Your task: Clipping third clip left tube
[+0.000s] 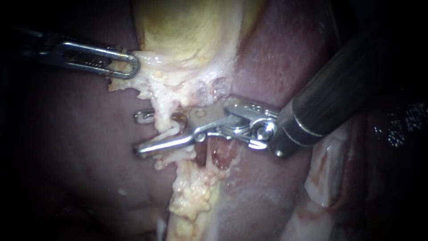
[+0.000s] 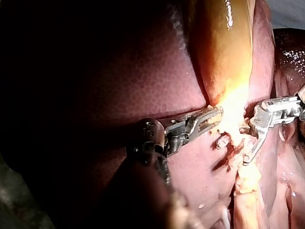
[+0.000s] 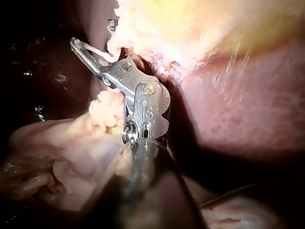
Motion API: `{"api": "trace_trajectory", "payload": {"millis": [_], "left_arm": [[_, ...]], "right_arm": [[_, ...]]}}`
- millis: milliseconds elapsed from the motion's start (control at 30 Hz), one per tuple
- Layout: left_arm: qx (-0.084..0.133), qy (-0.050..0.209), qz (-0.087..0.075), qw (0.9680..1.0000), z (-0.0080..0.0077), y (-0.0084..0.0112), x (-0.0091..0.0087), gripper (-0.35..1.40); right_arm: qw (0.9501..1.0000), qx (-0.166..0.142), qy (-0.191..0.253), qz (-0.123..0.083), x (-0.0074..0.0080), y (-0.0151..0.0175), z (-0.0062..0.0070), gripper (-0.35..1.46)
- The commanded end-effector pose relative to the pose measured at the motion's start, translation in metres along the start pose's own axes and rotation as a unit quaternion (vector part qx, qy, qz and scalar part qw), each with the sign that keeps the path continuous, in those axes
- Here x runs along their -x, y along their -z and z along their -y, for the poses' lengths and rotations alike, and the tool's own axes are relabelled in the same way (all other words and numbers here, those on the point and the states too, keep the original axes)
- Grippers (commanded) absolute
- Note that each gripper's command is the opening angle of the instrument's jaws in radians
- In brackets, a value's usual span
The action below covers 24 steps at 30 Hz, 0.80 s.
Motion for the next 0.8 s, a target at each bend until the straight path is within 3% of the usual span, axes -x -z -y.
{"api": "trace_trajectory", "payload": {"millis": [33,233,367,567,800], "left_arm": [[0.0,0.0,0.0,1.0,0.0,0.0,0.0,-0.35],[0.0,0.0,0.0,1.0,0.0,0.0001,0.0,-0.35],[0.0,0.0,0.0,1.0,0.0,0.0001,0.0,-0.35],[0.0,0.0,0.0,1.0,0.0,0.0001,0.0,-0.35],[0.0,0.0,0.0,1.0,0.0,0.0001,0.0,-0.35]], "right_arm": [[1.0,-0.002,0.0,0.0,-0.0003,0.0001,0.0004,0.48],[0.9999,-0.009,-0.01,-0.003,-0.0031,0.0004,0.003,0.45],[0.9998,-0.011,-0.014,-0.004,-0.0044,0.0006,0.004,0.43],[0.9998,-0.012,-0.017,-0.004,-0.0045,0.0005,0.0042,0.35],[0.9996,-0.013,-0.025,-0.004,-0.0044,0.0009,0.0044,0.09]]}}
